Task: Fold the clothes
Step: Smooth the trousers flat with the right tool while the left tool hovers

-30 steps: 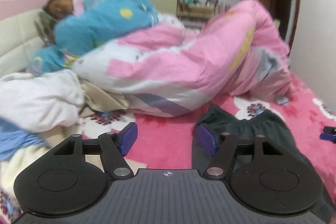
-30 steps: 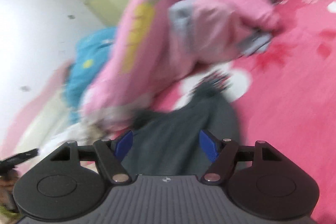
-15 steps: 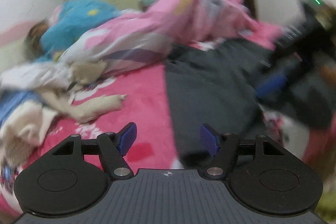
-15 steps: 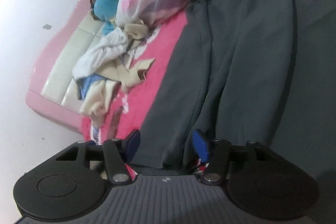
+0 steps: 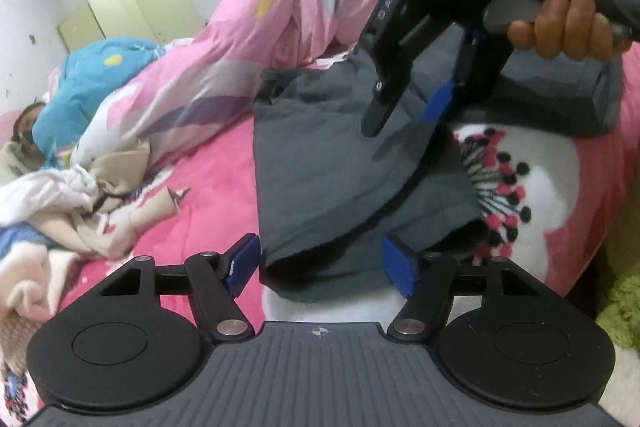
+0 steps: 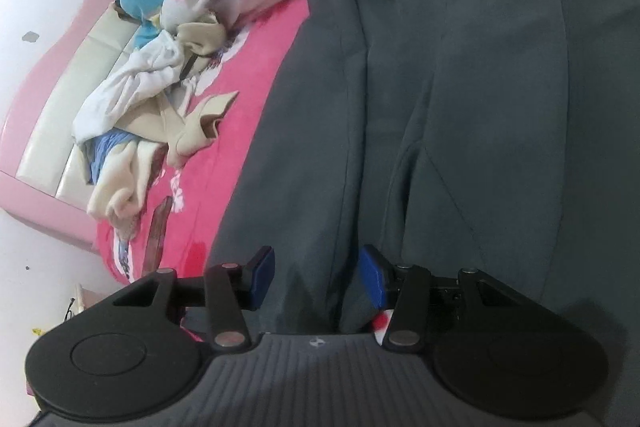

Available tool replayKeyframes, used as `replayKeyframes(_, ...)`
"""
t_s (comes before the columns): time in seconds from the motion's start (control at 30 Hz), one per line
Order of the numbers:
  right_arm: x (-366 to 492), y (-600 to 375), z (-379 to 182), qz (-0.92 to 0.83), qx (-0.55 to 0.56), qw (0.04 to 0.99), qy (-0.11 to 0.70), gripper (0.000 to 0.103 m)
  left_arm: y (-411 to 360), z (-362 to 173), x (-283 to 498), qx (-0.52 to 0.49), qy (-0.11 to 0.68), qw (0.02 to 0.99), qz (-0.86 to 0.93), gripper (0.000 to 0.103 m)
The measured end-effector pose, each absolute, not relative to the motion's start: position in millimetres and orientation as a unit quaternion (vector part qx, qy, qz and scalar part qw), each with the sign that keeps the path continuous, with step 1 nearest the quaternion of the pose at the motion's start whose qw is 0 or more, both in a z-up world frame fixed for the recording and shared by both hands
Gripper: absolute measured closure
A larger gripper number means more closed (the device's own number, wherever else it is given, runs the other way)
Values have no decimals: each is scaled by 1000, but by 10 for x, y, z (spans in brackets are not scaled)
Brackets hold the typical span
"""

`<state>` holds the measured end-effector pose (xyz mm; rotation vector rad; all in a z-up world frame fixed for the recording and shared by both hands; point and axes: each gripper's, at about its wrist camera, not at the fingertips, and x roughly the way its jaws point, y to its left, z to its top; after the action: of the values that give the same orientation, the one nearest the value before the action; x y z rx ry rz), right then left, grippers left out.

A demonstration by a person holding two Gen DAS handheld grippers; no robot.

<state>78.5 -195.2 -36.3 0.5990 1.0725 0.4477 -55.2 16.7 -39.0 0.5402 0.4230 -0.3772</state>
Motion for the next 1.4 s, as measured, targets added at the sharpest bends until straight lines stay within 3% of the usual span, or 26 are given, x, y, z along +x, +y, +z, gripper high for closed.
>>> replayKeyframes(0.07, 768, -1918, -351, 213, 267, 796, 500, 56, 208, -418, -570, 247, 210, 927, -188, 35)
replayKeyframes(0.1, 764, -1897, -342, 216, 262, 797, 500, 78, 223, -419, -571, 239, 212, 929, -189, 35)
replayKeyframes(0.13, 771, -1868, -326, 221, 257, 797, 499, 92, 239, -414, -575, 232, 212, 931, -188, 35)
replayKeyframes(0.17, 782, -1844, -305, 224, 257, 797, 498, 100, 256, -410, -579, 224, 213, 932, -187, 35)
replayKeyframes(0.4, 1087, -1422, 157, 293, 260, 807, 443, 101, 462, -397, -557, 136, 242, 943, -183, 35)
replayKeyframes(0.63, 1710, -477, 273, 370, 203, 785, 453, 101, 707, -399, -515, 34, 280, 942, -180, 35)
replayKeyframes(0.73, 1940, 16, 89, 389, 159, 773, 476, 87, 745, -414, -512, 30, 285, 941, -179, 35)
replayKeyframes(0.77, 1992, 129, -4, 393, 154, 764, 487, 69, 746, -416, -518, 31, 285, 941, -178, 35)
replayKeyframes(0.8, 2027, 191, -95, 396, 160, 755, 498, 62, 748, -419, -524, 33, 285, 941, -178, 35)
replayKeyframes(0.93, 2031, 170, -218, 422, 213, 724, 502, 61, 750, -425, -547, 38, 285, 941, -177, 35)
replayKeyframes(1.17, 1762, -645, 149, 430, 279, 758, 403, 60, 789, -394, -556, 26, 290, 940, -179, 35)
replayKeyframes(1.3, 1657, -822, 21, 395, 252, 772, 430, 61, 872, -355, -589, 10, 299, 941, -161, 35)
replayKeyframes(1.4, 1553, -640, -349, 383, 233, 744, 495, 65, 949, -329, -603, 1, 310, 940, -139, 35)
